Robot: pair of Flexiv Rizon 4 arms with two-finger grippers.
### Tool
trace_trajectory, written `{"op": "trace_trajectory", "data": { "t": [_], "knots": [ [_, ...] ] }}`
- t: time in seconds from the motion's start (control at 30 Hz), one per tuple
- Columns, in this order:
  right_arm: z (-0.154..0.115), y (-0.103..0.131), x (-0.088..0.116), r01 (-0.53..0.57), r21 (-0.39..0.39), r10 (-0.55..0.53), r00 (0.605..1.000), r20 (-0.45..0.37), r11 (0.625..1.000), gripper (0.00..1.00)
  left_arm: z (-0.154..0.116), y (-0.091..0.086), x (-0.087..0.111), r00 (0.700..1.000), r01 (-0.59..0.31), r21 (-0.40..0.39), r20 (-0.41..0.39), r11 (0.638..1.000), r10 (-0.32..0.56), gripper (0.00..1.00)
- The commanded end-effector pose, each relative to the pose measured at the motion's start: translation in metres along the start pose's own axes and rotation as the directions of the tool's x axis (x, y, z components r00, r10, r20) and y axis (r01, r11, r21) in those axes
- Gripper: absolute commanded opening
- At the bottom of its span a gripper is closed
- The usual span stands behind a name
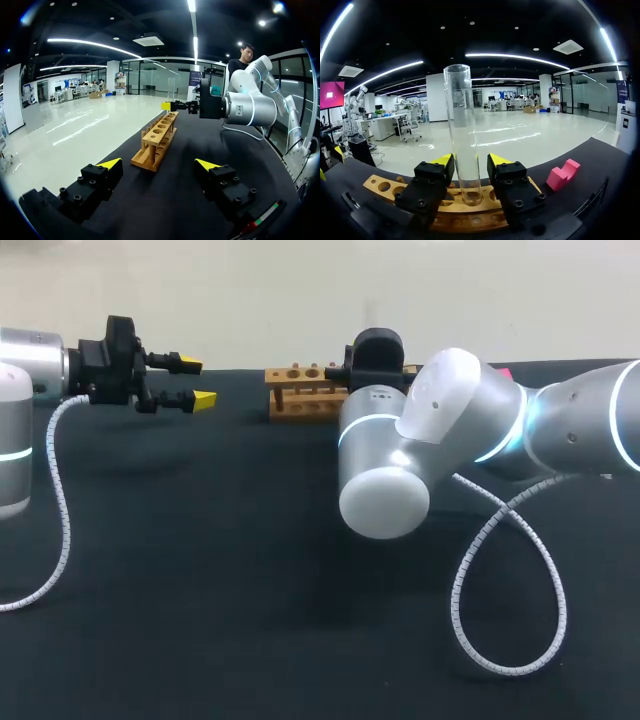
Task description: Grasp the test tube, adjust it, and insert it.
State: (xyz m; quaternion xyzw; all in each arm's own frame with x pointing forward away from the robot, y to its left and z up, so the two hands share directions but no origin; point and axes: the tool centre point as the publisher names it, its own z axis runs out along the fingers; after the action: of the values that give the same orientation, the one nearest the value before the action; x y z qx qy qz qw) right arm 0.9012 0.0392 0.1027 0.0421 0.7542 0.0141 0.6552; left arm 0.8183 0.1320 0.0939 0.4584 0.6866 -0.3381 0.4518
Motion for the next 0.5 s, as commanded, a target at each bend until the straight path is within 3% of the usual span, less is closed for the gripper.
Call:
{"op": "trace_trajectory", "data": {
  "t": [0.03, 0.07, 0.1, 0.5],
  "knots": [
    [-0.002, -0.001, -0.002, 0.001, 0.000, -0.001, 1.000, 0.000, 1.000, 0.55, -0.001, 0.000, 0.001, 1.000, -0.003, -0.001, 0.005, 1.000, 0.003, 1.00],
    [-0.003, -0.001, -0.003, 0.000, -0.003, 0.000, 1.000, -0.003, 1.000, 0.96, -0.001, 0.000, 0.001, 1.000, -0.003, -0.001, 0.005, 1.000, 0.003, 1.00],
    [-0.005, -0.001, -0.004, 0.001, -0.004, -0.001, 1.000, -0.004, 1.000, 1.00, -0.001, 0.000, 0.001, 1.000, -0.003, -0.001, 0.005, 1.000, 0.003, 1.00],
    [-0.049, 0.008, -0.013, -0.017, -0.126, 0.008, 0.997, -0.071, 0.992, 1.00, -0.001, 0.000, 0.001, 1.000, -0.003, -0.001, 0.005, 1.000, 0.003, 1.00]
  ]
}}
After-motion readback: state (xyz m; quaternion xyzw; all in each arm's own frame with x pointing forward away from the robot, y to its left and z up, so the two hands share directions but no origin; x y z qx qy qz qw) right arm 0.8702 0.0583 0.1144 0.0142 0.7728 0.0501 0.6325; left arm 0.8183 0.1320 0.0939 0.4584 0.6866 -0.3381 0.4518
